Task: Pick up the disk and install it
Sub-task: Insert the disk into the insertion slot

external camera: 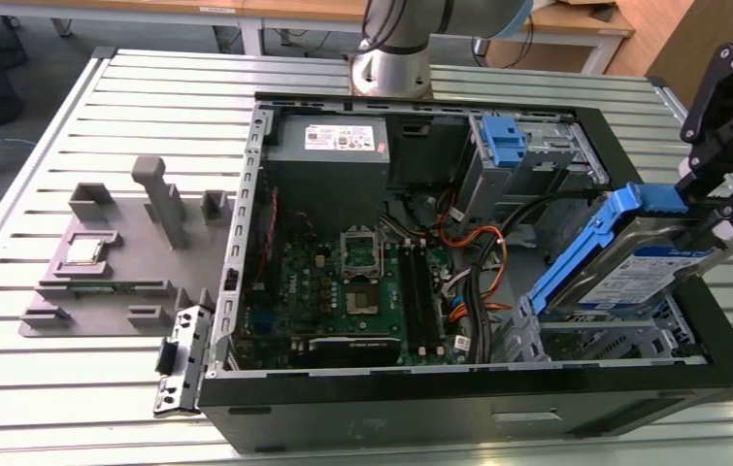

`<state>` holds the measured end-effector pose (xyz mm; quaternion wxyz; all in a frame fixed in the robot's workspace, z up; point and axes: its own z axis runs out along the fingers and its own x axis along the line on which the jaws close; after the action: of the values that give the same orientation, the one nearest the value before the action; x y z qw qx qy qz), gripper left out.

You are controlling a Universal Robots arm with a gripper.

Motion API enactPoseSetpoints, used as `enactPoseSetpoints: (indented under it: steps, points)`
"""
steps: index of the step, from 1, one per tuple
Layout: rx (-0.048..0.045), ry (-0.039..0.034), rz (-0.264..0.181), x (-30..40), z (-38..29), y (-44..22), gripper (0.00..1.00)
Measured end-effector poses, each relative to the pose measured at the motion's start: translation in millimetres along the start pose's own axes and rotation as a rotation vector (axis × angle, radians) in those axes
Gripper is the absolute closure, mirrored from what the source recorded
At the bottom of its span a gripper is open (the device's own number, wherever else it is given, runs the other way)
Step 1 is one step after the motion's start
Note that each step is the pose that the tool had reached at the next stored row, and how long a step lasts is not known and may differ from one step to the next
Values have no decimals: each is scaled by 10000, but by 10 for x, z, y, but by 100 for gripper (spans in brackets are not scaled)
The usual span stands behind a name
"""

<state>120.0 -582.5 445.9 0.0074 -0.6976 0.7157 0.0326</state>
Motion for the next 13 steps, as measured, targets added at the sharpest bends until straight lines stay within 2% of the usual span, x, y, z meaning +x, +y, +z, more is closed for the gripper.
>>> enactPoseSetpoints:
  steps: [5,13]
  points:
    - [0,0,0,3,52,-2,65]
    - [0,0,0,11,191,-7,65]
